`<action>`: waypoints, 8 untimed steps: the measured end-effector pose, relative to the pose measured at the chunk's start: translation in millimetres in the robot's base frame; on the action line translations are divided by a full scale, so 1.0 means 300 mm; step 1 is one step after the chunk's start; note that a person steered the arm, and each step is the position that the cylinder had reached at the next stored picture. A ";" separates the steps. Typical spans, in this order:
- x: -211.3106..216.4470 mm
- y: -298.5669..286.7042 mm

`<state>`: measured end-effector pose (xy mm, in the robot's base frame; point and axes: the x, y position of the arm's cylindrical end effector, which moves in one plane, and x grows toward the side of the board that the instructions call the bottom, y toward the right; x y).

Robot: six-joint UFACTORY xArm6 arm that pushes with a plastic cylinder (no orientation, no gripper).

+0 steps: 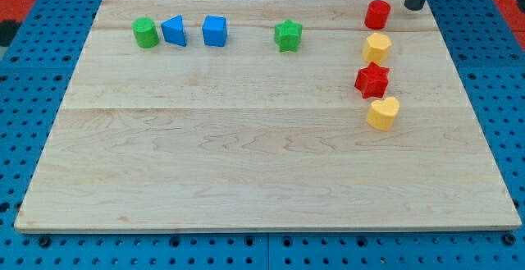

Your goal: Move red circle towards left bottom corner of the board

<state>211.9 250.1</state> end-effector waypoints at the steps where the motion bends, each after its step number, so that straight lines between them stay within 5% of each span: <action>1: -0.014 -0.214; 4: 0.009 -0.255; 5: -0.052 -0.096; 8: 0.228 -0.290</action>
<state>280.3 163.0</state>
